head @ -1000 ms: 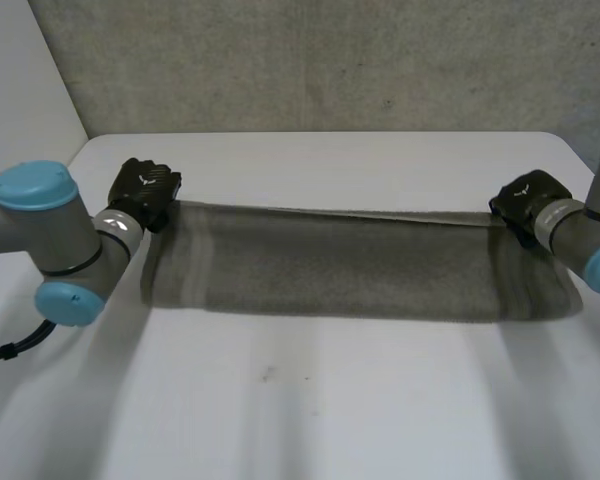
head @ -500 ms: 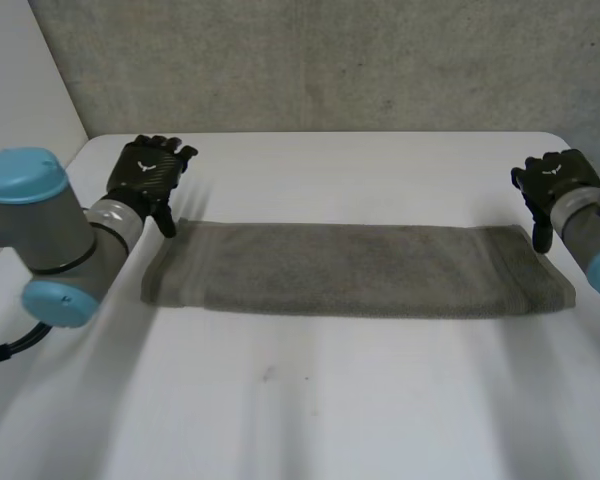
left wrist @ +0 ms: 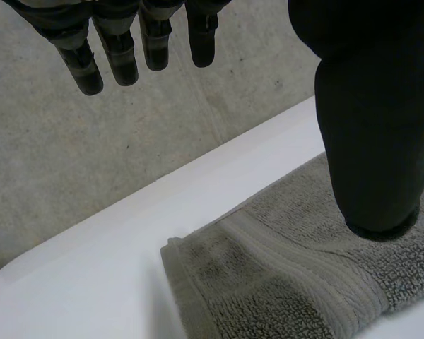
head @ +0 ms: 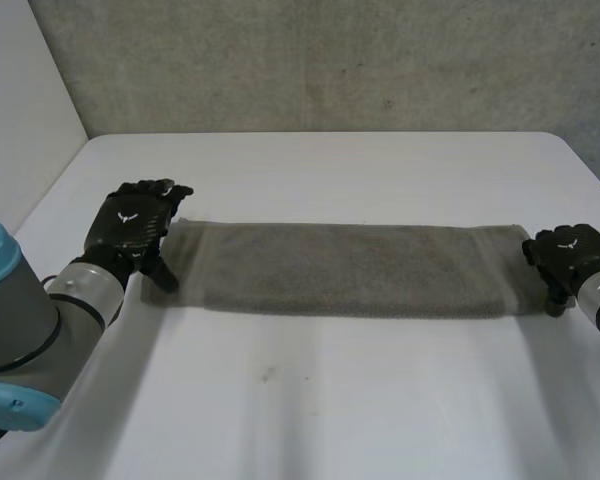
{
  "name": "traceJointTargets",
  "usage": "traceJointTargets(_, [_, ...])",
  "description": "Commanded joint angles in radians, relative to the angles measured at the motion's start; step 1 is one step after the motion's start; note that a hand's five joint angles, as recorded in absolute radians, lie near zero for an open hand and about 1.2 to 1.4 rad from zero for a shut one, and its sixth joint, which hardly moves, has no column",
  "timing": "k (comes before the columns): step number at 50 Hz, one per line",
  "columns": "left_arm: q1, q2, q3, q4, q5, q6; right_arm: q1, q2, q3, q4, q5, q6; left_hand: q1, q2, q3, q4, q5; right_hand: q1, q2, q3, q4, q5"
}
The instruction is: Fold the towel.
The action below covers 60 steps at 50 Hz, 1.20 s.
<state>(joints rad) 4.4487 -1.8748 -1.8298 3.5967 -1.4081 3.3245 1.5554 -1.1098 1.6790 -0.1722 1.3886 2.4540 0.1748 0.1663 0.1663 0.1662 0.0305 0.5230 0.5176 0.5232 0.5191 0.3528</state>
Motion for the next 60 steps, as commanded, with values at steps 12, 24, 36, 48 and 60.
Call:
traceJointTargets(12, [0.012, -0.001, -0.022, 0.025, 0.000, 0.000, -0.159, 0.061, -0.087, -0.013, 0.044, -0.102, 0.000, 0.008, 0.008, 0.008, -0.031, 0.873, 0.879, 0.873, 0.877, 0.869])
traceJointTargets(24, [0.014, 0.002, -0.025, 0.027, 0.000, 0.000, -0.096, -0.008, -0.283, 0.057, 0.055, -0.253, 0.000, 0.008, 0.008, 0.008, -0.031, 0.873, 0.879, 0.873, 0.877, 0.869])
traceJointTargets(36, [0.014, 0.034, -0.034, 0.030, 0.000, 0.000, 0.628, 0.102, -0.496, 0.045, 0.087, -0.184, 0.000, 0.008, 0.008, 0.008, -0.031, 0.873, 0.879, 0.873, 0.877, 0.869])
traceJointTargets(48, [0.015, 0.036, -0.034, 0.030, 0.001, 0.000, 0.887, 0.369, -0.588, 0.071, 0.147, -0.181, 0.000, 0.008, 0.008, 0.008, -0.031, 0.873, 0.879, 0.873, 0.877, 0.869])
traceJointTargets(60, [0.015, 0.036, -0.034, 0.030, 0.003, 0.000, 0.794, 0.162, -0.445, 0.082, 0.173, 0.052, 0.000, 0.008, 0.008, 0.008, -0.031, -0.348, -0.343, -0.349, -0.345, -0.353])
